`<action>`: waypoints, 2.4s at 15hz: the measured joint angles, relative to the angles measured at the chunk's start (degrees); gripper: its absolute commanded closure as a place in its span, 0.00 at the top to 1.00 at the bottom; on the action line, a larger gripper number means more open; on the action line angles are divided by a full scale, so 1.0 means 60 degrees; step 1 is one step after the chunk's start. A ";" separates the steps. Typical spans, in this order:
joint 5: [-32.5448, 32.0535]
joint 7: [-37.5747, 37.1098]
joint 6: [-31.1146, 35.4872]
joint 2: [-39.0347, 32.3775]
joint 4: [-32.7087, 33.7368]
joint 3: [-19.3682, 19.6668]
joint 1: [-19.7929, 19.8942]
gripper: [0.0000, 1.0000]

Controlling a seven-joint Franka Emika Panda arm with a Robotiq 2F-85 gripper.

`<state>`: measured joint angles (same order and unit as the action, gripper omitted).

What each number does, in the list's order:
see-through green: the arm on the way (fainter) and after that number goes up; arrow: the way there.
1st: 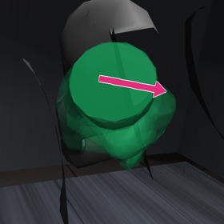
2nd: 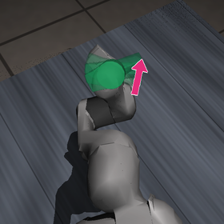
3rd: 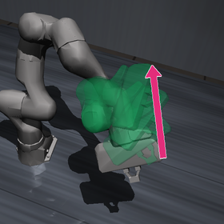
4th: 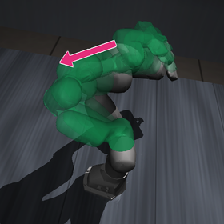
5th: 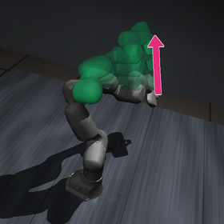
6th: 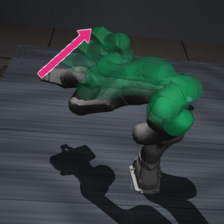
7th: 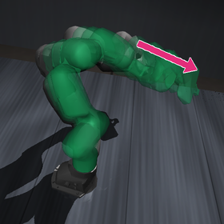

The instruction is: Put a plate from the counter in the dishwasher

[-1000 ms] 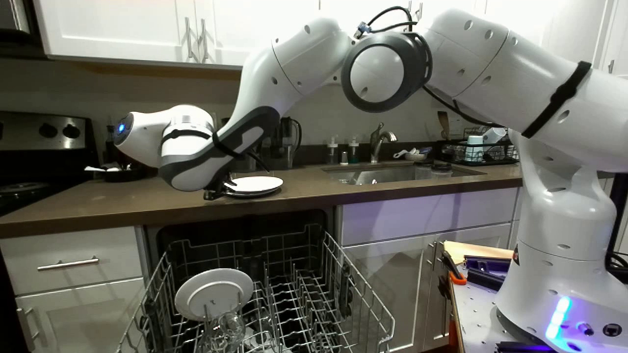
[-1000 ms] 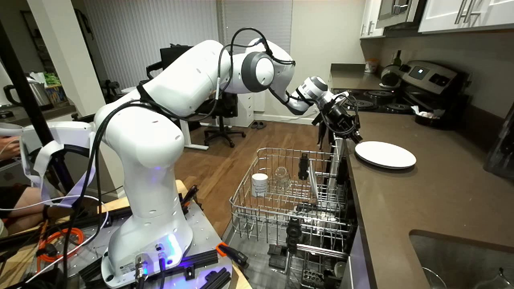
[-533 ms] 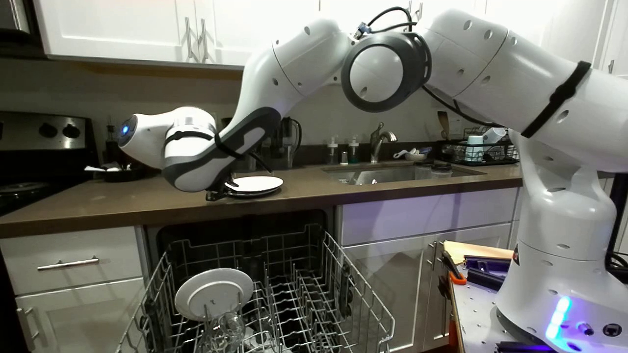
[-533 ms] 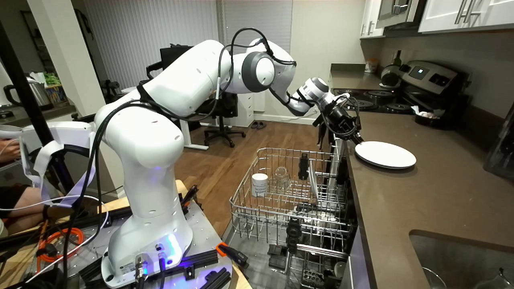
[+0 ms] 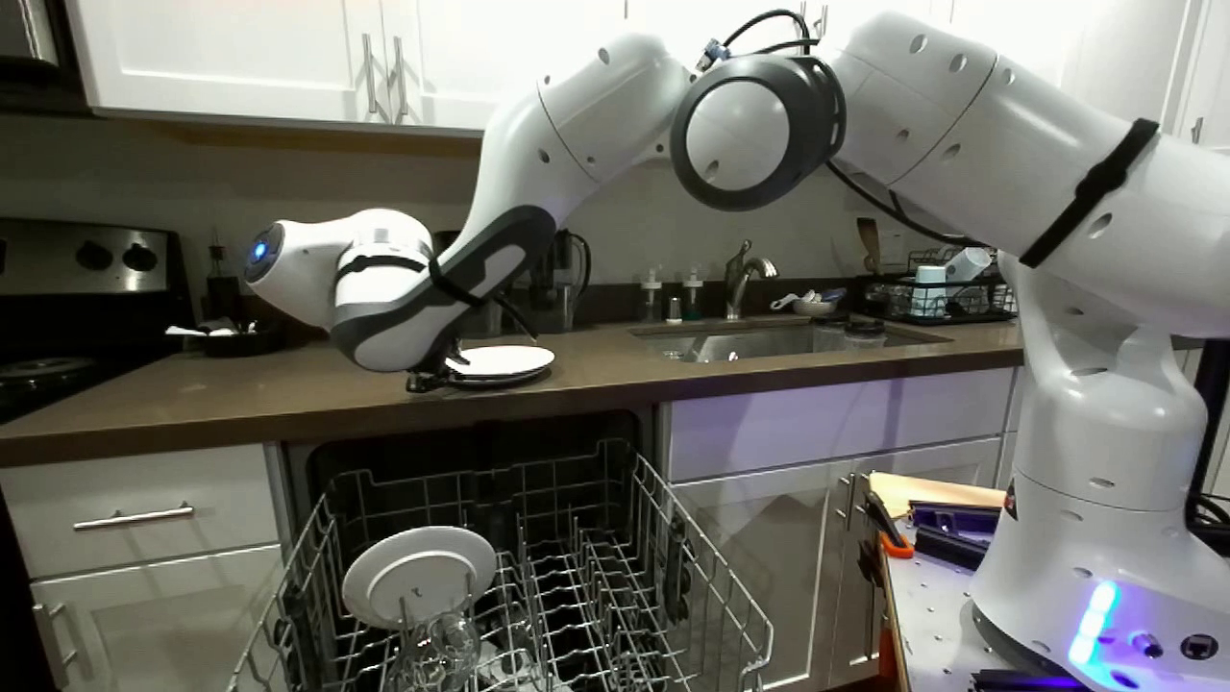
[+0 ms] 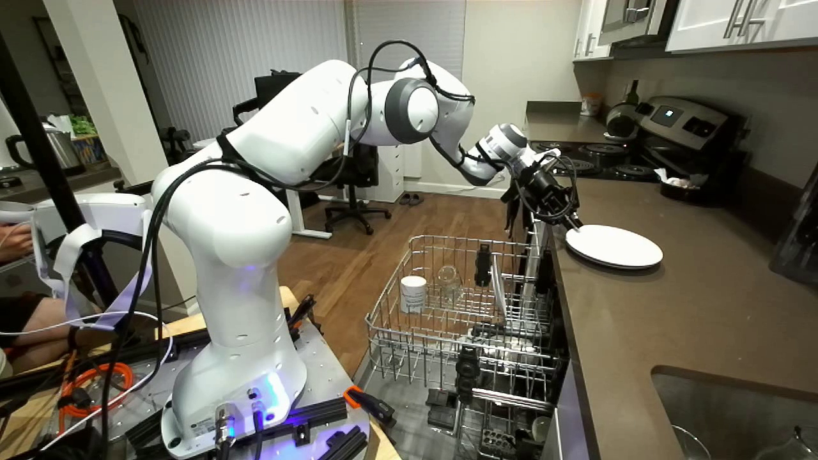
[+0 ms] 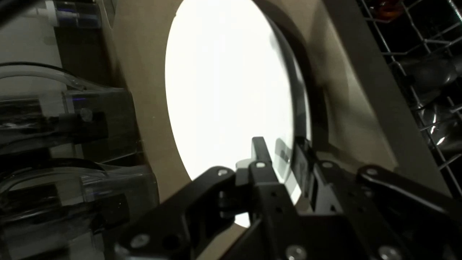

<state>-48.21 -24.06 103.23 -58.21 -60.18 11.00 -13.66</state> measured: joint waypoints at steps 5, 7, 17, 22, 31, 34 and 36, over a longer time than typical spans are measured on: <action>0.0000 -0.0001 0.0142 0.0180 -0.0293 0.0009 0.0005 0.23; -0.0013 -0.0001 0.0143 0.0208 -0.0377 0.0017 -0.0003 0.26; -0.1121 -0.0098 0.0147 0.0215 -0.0768 0.0027 -0.0162 0.11; -0.1602 -0.0331 0.0147 0.0216 -0.0972 -0.0012 -0.0190 0.06; -0.1859 -0.0563 0.0148 0.0245 -0.1046 -0.0089 -0.0189 0.07; -0.1860 -0.0569 0.0148 0.0289 -0.1046 -0.0185 -0.0190 0.07; -0.1860 -0.0569 0.0148 0.0326 -0.1045 -0.0261 -0.0203 0.07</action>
<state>-59.37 -27.48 104.12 -56.25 -66.45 9.44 -14.88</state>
